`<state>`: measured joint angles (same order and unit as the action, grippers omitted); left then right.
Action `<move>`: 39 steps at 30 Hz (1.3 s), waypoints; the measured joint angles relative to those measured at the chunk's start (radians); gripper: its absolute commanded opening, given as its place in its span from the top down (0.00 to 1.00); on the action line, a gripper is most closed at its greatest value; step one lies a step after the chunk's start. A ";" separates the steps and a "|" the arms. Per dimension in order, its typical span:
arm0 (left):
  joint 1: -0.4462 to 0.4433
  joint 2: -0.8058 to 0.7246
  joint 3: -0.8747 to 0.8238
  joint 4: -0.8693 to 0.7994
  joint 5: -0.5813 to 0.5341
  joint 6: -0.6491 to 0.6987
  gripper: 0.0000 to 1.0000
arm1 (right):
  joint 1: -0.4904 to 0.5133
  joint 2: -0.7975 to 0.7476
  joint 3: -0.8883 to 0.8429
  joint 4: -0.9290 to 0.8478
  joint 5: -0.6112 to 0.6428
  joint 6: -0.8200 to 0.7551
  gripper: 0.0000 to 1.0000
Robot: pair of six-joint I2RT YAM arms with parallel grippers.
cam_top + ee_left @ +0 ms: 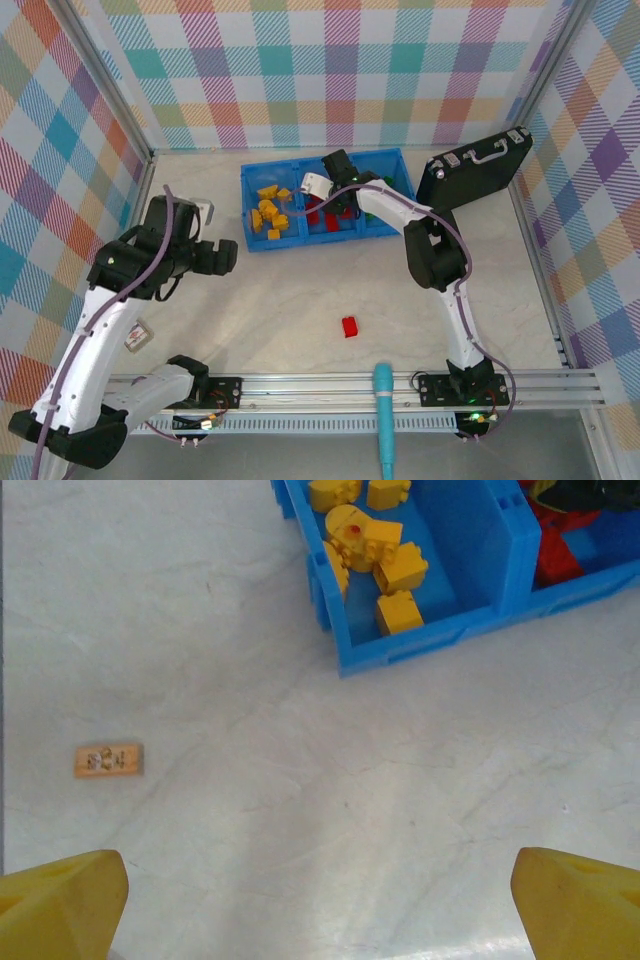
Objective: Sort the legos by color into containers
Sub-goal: Place the lego in the container, then pick up the lego from the middle-left of the table.
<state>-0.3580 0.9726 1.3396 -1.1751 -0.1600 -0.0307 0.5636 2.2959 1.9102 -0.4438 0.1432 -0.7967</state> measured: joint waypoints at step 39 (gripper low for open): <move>-0.923 0.642 -0.280 0.645 -0.031 -0.980 0.15 | -0.032 -0.235 -0.122 0.087 -0.100 0.031 0.22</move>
<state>-1.2808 1.6146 1.0592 -0.5301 -0.1909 -1.0111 0.5316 2.0605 1.7878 -0.3565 0.0437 -0.7658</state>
